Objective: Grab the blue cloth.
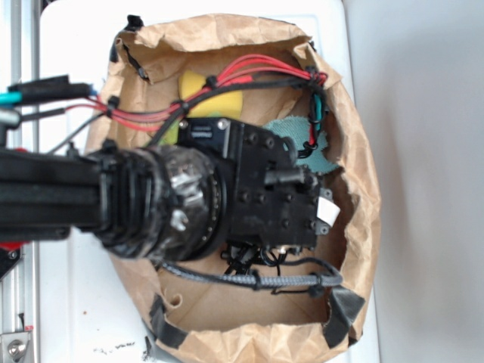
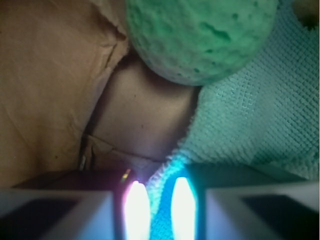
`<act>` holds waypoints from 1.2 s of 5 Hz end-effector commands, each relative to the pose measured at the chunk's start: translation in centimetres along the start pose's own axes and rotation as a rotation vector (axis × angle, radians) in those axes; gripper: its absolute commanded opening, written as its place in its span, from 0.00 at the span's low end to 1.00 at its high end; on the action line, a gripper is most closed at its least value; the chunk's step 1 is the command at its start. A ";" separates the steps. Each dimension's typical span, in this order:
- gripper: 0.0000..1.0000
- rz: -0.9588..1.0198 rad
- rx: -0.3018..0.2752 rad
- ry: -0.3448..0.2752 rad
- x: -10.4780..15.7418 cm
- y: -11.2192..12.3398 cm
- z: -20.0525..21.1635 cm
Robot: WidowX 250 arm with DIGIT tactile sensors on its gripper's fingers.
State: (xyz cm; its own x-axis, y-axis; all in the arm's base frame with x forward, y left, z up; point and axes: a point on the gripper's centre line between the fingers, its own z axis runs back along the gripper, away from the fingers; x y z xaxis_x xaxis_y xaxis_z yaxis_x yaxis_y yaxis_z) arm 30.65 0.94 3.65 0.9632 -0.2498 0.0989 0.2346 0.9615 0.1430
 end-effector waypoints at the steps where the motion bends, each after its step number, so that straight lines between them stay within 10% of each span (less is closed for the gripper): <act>1: 0.00 0.003 0.006 -0.052 1.0 0.6 1.3; 4: 0.00 -0.039 -0.126 -0.126 -0.6 2.9 2.3; 6: 0.00 -0.101 -0.233 -0.206 0.3 -0.5 10.8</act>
State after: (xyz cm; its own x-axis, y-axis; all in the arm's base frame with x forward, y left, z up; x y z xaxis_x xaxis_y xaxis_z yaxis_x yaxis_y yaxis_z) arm 28.73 -0.40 12.14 0.9178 -0.3191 0.2361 0.3492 0.9319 -0.0980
